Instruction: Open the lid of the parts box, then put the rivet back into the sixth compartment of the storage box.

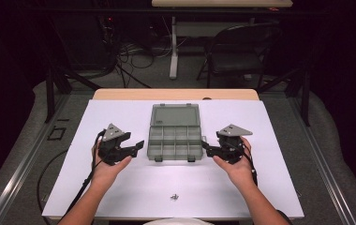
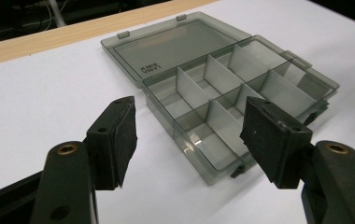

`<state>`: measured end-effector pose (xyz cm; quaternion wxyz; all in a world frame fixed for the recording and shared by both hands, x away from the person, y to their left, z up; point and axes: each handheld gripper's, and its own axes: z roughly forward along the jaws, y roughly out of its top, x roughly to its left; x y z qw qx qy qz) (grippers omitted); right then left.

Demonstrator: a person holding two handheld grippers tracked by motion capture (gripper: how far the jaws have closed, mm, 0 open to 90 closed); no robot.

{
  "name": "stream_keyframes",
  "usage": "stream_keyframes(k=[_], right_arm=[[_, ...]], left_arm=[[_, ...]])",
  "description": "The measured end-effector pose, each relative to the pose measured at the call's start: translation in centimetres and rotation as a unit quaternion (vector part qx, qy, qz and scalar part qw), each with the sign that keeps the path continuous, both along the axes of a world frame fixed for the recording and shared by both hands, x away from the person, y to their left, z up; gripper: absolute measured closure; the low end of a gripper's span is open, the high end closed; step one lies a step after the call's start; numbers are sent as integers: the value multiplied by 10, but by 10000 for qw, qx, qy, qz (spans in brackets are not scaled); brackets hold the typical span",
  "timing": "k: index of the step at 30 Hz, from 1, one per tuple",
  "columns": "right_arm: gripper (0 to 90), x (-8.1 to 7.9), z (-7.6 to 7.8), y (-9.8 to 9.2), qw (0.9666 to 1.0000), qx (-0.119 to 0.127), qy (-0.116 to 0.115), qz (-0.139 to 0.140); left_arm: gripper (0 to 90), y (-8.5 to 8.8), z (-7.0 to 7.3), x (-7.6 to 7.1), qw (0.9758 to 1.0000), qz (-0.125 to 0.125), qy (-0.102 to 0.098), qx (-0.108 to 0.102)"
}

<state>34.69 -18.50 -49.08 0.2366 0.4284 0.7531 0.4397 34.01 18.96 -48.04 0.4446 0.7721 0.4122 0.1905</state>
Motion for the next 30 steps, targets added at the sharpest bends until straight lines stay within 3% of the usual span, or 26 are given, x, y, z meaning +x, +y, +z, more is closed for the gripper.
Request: stream_keyframes(k=[3,9,14,30], right_arm=[[253,-11,-3,-2,9999,-90,-79,61],[217,-23,-5,-9,9998,-64,-106,136],[193,-26,-9,-14,9999,73,-33,81],[169,-32,-18,-21,9999,-15,50,93]], left_arm=[[355,7,-5,-8,9999,104,-49,20],[328,20,-15,-16,9995,268,62,-158],[310,19,-20,-19,9996,245,30,-128],[308,8,-27,-34,9996,-13,166,-234]])
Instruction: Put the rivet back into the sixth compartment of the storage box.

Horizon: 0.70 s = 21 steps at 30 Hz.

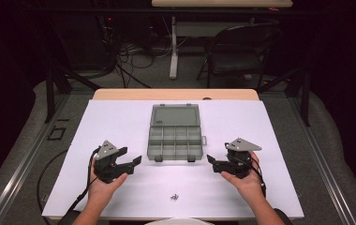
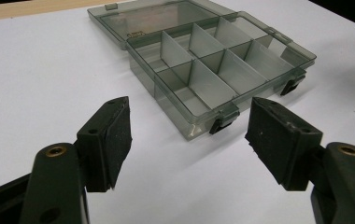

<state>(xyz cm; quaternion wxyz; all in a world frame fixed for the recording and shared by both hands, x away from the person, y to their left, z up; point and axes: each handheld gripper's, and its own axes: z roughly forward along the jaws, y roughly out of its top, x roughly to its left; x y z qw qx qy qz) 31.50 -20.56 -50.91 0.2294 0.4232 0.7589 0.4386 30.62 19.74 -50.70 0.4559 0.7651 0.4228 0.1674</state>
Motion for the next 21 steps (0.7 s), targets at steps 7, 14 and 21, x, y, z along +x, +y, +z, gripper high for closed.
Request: stream_keyframes(k=[7,14,21], right_arm=[[183,-4,0,3,9999,-49,-128,58],[223,-11,-2,-5,9999,88,-82,-76],[241,-22,-7,-8,9997,133,-33,-188]], left_arm=[[340,-3,-1,-7,10000,3,-3,48],[407,-2,-5,-16,10000,29,-15,-92],[417,-6,-10,-28,9999,19,3,-150]])
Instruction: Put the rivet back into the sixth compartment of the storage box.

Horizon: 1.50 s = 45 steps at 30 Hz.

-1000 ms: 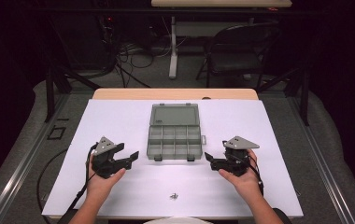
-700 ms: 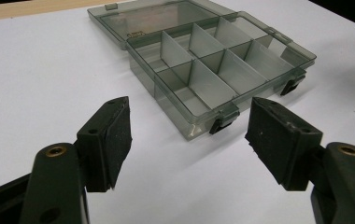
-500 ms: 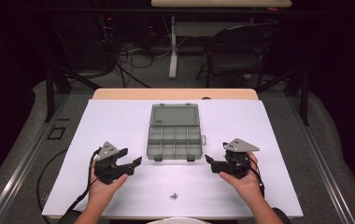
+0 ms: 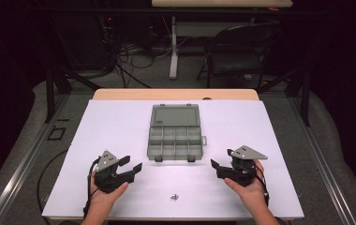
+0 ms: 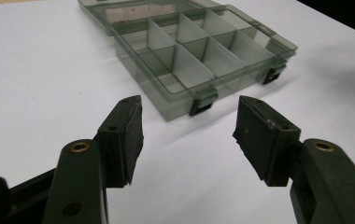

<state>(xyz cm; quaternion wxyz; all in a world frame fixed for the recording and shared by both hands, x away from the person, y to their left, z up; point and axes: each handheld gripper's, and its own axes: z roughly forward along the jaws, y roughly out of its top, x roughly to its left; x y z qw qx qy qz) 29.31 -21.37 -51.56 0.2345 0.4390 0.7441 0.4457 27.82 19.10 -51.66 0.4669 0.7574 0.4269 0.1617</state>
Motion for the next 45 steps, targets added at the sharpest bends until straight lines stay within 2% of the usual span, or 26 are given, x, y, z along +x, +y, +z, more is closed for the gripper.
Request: stream_keyframes(k=[5,9,14,17,19,21,24,27,30,33,40,45], right_arm=[[238,-8,-1,2,10000,14,-6,-33],[232,-11,-1,4,9999,-61,-81,23],[228,-9,-3,4,9999,-81,-68,82],[227,-10,-4,4,9999,-84,-60,113],[225,-9,-4,4,9998,-77,-81,143],[225,-8,-4,5,9998,-42,-113,134],[226,-8,-4,5,9998,-40,-97,142],[226,-8,-5,7,9998,-78,-71,175],[226,-8,-5,8,9998,-82,-72,177],[227,-8,-5,8,9998,-91,-61,193],[232,-5,-7,8,9998,-80,-10,183],[235,-3,-7,7,9999,-18,27,164]], left_arm=[[423,-9,-4,-7,9998,-204,-7,86],[439,-16,-8,-10,9996,-286,-12,35],[448,-28,-13,-12,9993,-342,122,-24],[463,-34,-19,-14,9983,-506,247,-141],[465,-39,-23,-17,9979,-580,251,-123],[464,-44,-27,-19,9968,-748,277,-94],[466,-51,-31,-25,9960,-861,244,40],[526,-57,-35,-29,9949,-961,296,88],[575,-62,-39,-33,9939,-1024,406,-18],[624,-68,-41,-36,9927,-1123,422,105],[696,-79,-47,-38,9881,-1410,605,74],[737,-83,-49,-38,9845,-1619,660,131]])
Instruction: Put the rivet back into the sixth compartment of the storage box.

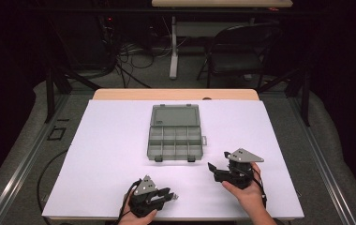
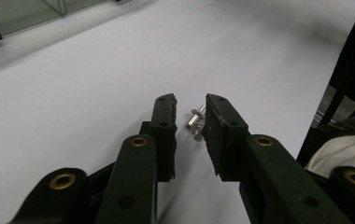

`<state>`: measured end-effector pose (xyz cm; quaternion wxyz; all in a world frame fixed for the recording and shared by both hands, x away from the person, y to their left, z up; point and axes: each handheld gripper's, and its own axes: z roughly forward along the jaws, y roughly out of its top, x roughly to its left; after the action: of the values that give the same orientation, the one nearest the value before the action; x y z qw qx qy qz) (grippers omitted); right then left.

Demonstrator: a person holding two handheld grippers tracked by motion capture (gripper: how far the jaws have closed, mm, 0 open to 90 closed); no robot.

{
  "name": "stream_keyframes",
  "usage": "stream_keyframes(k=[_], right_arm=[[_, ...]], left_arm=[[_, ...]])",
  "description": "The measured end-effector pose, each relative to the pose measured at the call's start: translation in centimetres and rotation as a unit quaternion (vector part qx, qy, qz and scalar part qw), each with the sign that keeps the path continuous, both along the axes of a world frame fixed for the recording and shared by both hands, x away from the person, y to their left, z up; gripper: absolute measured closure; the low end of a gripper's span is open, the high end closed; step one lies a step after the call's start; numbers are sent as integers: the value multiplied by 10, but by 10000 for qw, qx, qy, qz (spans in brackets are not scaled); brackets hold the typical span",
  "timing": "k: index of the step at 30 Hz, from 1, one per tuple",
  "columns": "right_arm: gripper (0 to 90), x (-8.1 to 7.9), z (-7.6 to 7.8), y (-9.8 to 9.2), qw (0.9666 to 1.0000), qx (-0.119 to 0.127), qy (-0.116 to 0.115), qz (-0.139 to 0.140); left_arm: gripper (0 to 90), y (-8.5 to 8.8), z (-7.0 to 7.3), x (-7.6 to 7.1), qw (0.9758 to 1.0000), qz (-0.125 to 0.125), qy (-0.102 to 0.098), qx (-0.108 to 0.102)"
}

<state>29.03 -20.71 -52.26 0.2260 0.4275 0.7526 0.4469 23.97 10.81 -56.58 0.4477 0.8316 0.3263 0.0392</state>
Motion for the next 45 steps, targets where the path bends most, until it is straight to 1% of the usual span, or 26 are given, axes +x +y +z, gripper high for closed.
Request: stream_keyframes(k=[2,3,5,9,10,13,15,17,20,22,25,29,34,38,45], right_arm=[[235,1,0,0,10000,3,-6,0],[236,1,0,0,10000,0,4,11],[236,0,0,1,10000,-10,5,26],[237,1,0,2,10000,-16,-8,33],[237,1,0,2,10000,-28,8,36],[236,1,-1,2,10000,-18,6,37],[237,1,-1,1,10000,-26,10,38],[238,1,-1,1,10000,-41,24,36],[240,2,-2,1,10000,-48,28,7],[240,2,-2,1,10000,-33,12,3],[241,2,-2,1,10000,-27,32,-1],[240,2,-2,1,10000,-38,31,9],[240,2,-2,2,10000,-43,39,28],[241,3,-3,1,10000,-35,52,24],[241,5,-4,-1,10000,-10,83,-12]], left_arm=[[747,-1,-1,-1,10000,-23,21,17],[755,-2,-2,-1,10000,-10,72,-2],[767,-3,-2,-1,9999,-86,70,40],[795,-5,-5,-2,9998,-64,148,75],[812,-4,-6,-2,9999,-54,123,97],[855,-2,-7,0,9997,-33,242,-9],[863,-1,-7,0,9995,-30,300,-65],[864,-1,-7,0,9995,9,294,-84],[865,1,-6,0,9996,32,269,-27],[865,2,-6,1,9996,49,264,-56],[865,6,-3,2,9996,132,246,-83],[865,12,3,4,9994,287,168,-83],[865,22,11,9,9987,489,106,-99],[865,28,15,12,9975,691,98,-96],[865,33,20,18,9967,805,69,-116]])
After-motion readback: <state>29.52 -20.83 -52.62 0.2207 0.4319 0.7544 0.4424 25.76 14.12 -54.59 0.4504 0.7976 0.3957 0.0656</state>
